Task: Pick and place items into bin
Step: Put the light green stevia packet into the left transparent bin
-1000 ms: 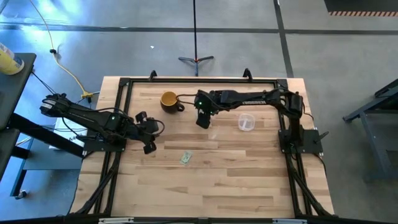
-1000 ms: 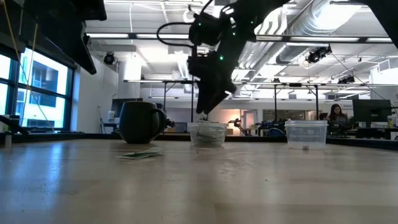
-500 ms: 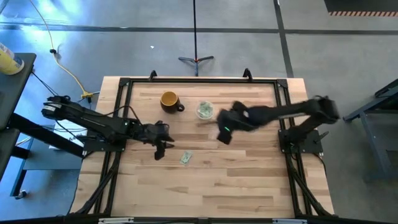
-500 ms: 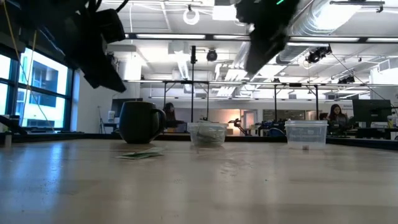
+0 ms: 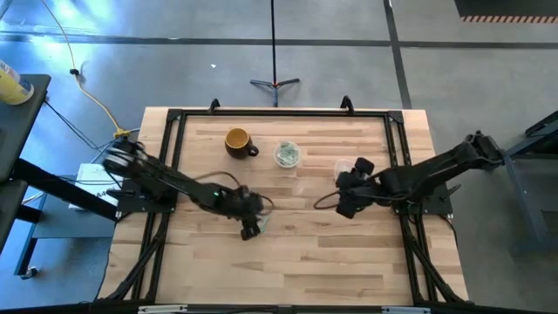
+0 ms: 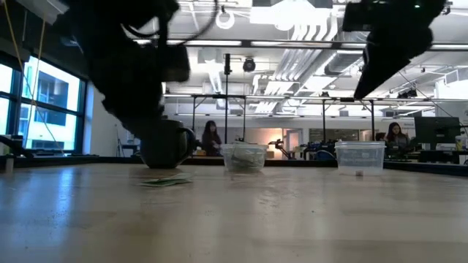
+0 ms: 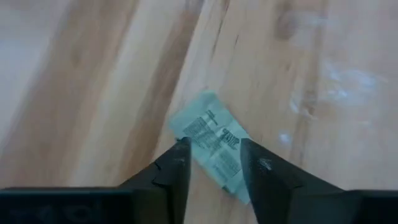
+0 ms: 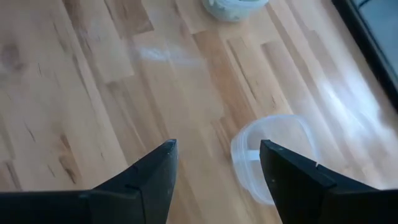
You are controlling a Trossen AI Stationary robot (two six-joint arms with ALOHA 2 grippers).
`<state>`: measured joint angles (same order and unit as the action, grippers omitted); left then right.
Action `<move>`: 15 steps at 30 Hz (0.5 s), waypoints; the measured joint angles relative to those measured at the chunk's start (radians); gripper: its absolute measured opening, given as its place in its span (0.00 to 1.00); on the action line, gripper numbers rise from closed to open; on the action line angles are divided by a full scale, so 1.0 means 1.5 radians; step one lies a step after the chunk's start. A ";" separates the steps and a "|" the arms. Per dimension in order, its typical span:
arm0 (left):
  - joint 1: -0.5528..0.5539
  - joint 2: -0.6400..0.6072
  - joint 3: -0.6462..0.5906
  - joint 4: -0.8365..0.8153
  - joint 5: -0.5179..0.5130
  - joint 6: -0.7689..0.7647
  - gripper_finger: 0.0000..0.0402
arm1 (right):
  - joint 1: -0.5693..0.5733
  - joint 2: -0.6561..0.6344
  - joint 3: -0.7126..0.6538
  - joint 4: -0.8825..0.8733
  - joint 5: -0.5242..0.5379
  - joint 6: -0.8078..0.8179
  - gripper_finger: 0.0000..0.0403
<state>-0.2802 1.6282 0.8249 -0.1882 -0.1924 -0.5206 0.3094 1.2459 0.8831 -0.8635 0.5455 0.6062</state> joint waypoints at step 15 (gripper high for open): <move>-0.001 0.103 0.140 -0.165 -0.049 -0.182 0.78 | 0.016 -0.038 -0.021 -0.020 0.042 -0.060 0.55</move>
<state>-0.2821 1.7832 1.0344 -0.4349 -0.2660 -0.7937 0.3340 1.1885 0.8509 -0.8942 0.6088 0.5162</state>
